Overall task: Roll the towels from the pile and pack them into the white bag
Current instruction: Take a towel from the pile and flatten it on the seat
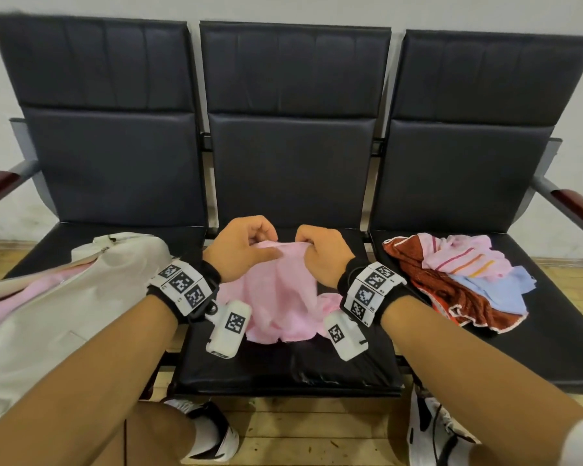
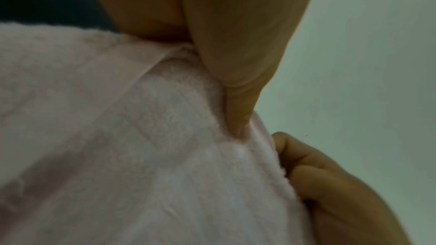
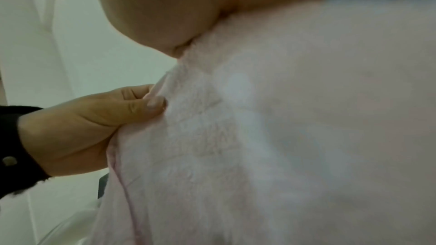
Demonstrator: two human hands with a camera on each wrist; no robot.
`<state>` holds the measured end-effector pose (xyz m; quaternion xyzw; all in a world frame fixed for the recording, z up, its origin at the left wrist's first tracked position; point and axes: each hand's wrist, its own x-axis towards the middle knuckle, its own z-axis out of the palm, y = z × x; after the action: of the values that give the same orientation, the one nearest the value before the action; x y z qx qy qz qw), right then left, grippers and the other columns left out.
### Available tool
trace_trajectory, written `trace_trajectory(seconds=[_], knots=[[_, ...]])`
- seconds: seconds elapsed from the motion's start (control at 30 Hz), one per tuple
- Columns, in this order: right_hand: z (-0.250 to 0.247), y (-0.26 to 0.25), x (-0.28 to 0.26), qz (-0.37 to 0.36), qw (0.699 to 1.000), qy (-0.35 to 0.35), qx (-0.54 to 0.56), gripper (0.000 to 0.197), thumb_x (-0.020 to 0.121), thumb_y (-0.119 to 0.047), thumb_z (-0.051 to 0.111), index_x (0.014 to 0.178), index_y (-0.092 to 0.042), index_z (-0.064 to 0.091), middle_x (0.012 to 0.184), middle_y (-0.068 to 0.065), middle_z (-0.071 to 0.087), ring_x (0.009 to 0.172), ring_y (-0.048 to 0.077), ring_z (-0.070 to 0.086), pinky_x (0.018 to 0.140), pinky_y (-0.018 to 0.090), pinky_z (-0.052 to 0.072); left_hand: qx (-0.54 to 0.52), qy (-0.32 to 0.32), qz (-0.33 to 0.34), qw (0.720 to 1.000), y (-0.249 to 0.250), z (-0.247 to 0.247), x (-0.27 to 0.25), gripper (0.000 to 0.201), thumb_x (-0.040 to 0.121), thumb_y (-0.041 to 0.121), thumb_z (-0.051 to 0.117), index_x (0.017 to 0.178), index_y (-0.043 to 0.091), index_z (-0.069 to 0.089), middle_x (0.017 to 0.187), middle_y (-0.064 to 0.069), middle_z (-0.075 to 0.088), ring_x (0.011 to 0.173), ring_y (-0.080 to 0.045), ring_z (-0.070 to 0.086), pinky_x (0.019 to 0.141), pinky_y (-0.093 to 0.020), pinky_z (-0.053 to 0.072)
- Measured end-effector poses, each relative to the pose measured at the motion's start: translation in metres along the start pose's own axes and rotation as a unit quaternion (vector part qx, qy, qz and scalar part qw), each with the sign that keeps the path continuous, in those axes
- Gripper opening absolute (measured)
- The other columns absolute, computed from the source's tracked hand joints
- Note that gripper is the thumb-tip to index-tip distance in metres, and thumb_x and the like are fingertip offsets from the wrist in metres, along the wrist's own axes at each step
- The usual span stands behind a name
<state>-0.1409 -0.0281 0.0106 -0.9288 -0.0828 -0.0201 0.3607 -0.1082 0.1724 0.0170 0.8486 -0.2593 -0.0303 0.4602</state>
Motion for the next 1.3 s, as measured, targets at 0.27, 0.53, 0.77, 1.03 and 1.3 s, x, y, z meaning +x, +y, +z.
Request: trace_trajectory(seconds=[0.27,0.53,0.77,1.03,1.3], knots=[[-0.024,0.002,-0.004,-0.066,0.995,-0.042,-0.064,0.009,0.091,-0.019,0.055,0.087,-0.021,0.063,0.081,-0.003,0.065,0.073,0.014,0.06,0.068,0.033,0.054,0.166,-0.021,-0.017,0.986,-0.023,-0.027,-0.005,0.009,0.093,0.033,0.066,0.093,0.024,0.066,0.085,0.008,0.065,0.079,-0.009,0.061,0.076,-0.032,0.053],[-0.064,0.03,-0.007,-0.046,0.986,-0.011,-0.159,0.015,0.099,-0.034,0.052,0.087,-0.028,0.057,0.083,-0.007,0.061,0.079,0.013,0.058,0.077,0.039,0.052,0.254,-0.004,-0.087,0.963,-0.035,-0.065,-0.018,0.017,0.1,0.029,0.053,0.103,0.027,0.069,0.094,0.004,0.068,0.089,-0.018,0.064,0.081,-0.037,0.054],[-0.093,0.039,-0.015,0.056,0.967,-0.054,-0.242,0.011,0.097,-0.023,0.055,0.102,-0.023,0.066,0.099,-0.002,0.063,0.089,0.016,0.06,0.083,0.035,0.054,0.226,0.022,-0.13,0.965,-0.035,-0.089,-0.026,0.022,0.101,0.015,0.049,0.105,0.02,0.07,0.098,0.0,0.067,0.094,-0.019,0.061,0.079,-0.032,0.045],[-0.086,0.068,-0.002,0.108,0.98,-0.02,-0.166,0.01,0.102,-0.028,0.047,0.1,-0.023,0.055,0.092,0.001,0.061,0.084,0.02,0.061,0.076,0.035,0.052,0.207,0.032,-0.191,0.959,-0.053,-0.068,0.002,0.02,0.094,0.006,0.059,0.097,0.022,0.071,0.094,-0.002,0.069,0.088,-0.024,0.067,0.07,-0.039,0.06],[-0.082,0.068,0.05,0.205,0.952,0.095,0.207,0.014,0.087,-0.024,0.062,0.076,-0.021,0.054,0.081,0.013,0.058,0.072,0.031,0.068,0.073,0.053,0.06,0.068,0.242,-0.176,0.952,-0.043,-0.07,0.051,0.019,0.084,0.005,0.064,0.087,0.02,0.075,0.087,-0.006,0.071,0.088,-0.029,0.067,0.074,-0.033,0.051]])
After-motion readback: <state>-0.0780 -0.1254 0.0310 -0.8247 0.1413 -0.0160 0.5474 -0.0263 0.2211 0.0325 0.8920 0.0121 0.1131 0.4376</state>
